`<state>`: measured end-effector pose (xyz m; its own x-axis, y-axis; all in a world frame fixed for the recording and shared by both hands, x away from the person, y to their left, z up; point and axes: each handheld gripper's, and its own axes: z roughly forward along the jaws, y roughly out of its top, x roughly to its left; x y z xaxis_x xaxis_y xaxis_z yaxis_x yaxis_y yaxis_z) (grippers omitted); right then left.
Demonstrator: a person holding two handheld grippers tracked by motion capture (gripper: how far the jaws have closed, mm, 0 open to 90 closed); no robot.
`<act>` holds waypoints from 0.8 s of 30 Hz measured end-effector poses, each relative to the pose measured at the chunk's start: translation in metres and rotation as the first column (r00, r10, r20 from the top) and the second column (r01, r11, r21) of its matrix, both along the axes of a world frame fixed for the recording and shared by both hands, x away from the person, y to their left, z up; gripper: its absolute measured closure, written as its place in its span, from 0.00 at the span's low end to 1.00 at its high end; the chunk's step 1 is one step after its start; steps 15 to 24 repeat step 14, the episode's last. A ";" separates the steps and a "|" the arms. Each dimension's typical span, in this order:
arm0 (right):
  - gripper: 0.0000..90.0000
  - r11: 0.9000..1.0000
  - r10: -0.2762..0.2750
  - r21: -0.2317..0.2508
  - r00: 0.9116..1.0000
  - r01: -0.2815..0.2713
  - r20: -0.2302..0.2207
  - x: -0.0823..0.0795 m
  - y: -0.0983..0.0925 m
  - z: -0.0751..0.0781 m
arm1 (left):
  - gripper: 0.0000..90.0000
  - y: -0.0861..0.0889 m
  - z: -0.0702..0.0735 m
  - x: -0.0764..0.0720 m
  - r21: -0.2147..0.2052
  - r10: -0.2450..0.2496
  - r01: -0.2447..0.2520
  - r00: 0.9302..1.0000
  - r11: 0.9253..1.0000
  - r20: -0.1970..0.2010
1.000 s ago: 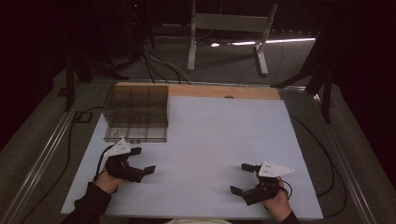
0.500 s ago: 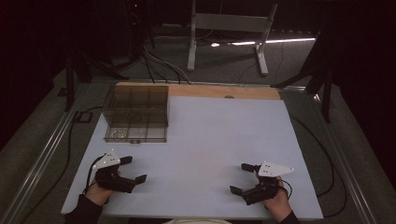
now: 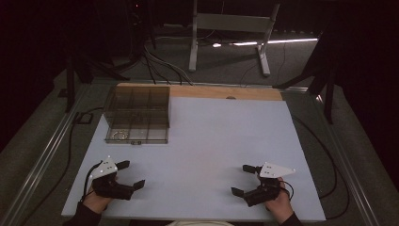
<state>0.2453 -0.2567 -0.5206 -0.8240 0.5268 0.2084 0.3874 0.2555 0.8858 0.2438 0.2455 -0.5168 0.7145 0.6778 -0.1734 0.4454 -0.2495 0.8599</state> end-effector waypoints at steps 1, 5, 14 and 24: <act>0.00 1.000 0.000 0.000 1.000 0.000 -0.002 0.000 0.000 0.000 | 0.02 0.001 -0.001 0.001 -0.005 -0.004 0.004 1.000 1.000 -0.006; 0.00 1.000 0.002 0.000 1.000 -0.002 -0.003 0.000 0.000 0.000 | 0.02 -0.002 -0.003 0.002 0.007 -0.020 0.020 1.000 1.000 -0.019; 0.00 1.000 0.001 -0.001 1.000 -0.001 -0.007 0.001 0.001 -0.001 | 0.02 -0.006 -0.005 0.001 0.031 -0.043 0.044 0.999 0.999 -0.025; 0.00 1.000 0.001 -0.001 1.000 -0.001 -0.007 0.001 0.001 -0.001 | 0.02 -0.006 -0.005 0.001 0.031 -0.043 0.044 0.999 0.999 -0.025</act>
